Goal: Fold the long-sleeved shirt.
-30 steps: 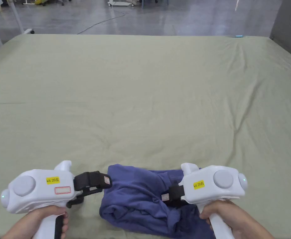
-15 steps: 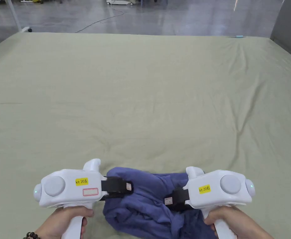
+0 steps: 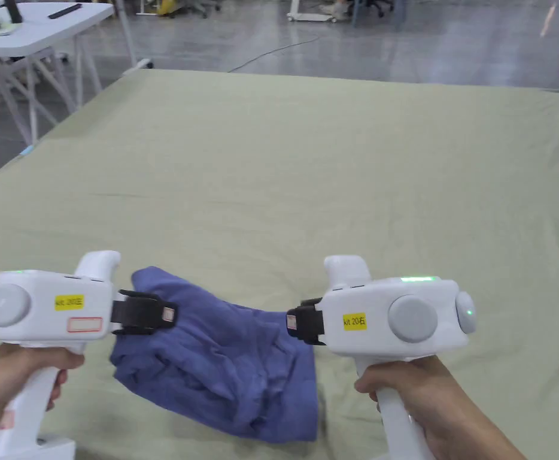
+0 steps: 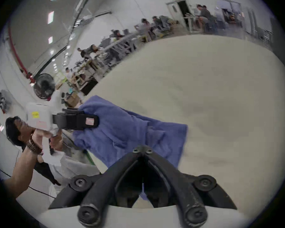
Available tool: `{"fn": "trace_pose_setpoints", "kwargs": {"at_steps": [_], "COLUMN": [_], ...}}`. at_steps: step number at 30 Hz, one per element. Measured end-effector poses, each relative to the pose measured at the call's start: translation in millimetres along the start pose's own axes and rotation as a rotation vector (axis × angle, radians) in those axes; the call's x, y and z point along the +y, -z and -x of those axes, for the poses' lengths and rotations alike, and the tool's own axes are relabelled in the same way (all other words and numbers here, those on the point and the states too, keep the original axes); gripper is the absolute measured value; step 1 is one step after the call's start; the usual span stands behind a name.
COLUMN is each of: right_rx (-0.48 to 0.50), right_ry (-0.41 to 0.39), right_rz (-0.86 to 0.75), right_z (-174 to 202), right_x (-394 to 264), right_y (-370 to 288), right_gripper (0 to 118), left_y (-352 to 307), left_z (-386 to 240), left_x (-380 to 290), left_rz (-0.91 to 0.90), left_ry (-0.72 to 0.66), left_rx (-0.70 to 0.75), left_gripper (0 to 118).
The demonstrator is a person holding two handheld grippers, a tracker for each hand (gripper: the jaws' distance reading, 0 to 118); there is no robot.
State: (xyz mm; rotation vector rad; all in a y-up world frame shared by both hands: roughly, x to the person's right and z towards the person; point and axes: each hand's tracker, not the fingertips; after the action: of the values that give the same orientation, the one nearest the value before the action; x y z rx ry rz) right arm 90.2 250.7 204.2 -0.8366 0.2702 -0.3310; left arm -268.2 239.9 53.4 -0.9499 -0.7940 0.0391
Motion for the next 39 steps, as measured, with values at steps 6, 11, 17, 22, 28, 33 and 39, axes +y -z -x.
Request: {"fn": "trace_pose_setpoints", "kwargs": {"at_steps": [6,11,17,22,28,33,39], "right_rx": [-0.013,-0.007,-0.024,-0.091,-0.303,-0.505,-0.664], "right_ry": [-0.144,-0.208,-0.186,-0.190,-0.187,-0.149,-0.146], "right_rz": [0.008,0.047,0.027,-0.075,-0.308,-0.511,-0.691], "right_z": [73.1,99.1,95.6,68.8,11.5,-25.3,-57.2], "right_x": [16.5,16.7,19.6,28.1,34.3,20.2,-11.3], "right_y": [69.0,103.2,88.3,24.0,-115.9,-232.0,-292.8], "right_gripper": [0,0,0,0,0,0,0], "left_y": [-49.7,-52.8,-77.8,-79.2,-64.2,-47.1,-4.6], "left_z": [125.6,124.3,86.0,-7.1,-161.3,-282.3,-370.1], "left_x": [-12.7,-32.2,-12.3,19.9,47.1,47.5,31.2], "left_rz": [0.033,-0.097,-0.150,-0.250,-0.452,-0.670,-0.890], "left_ry": [-0.168,-0.211,-0.128,-0.009,0.179,0.324,0.389], "left_rx": [0.185,0.248,0.322,0.360,0.159,0.198,0.297], "left_gripper": [12,117,118,0,0,0,0]}}
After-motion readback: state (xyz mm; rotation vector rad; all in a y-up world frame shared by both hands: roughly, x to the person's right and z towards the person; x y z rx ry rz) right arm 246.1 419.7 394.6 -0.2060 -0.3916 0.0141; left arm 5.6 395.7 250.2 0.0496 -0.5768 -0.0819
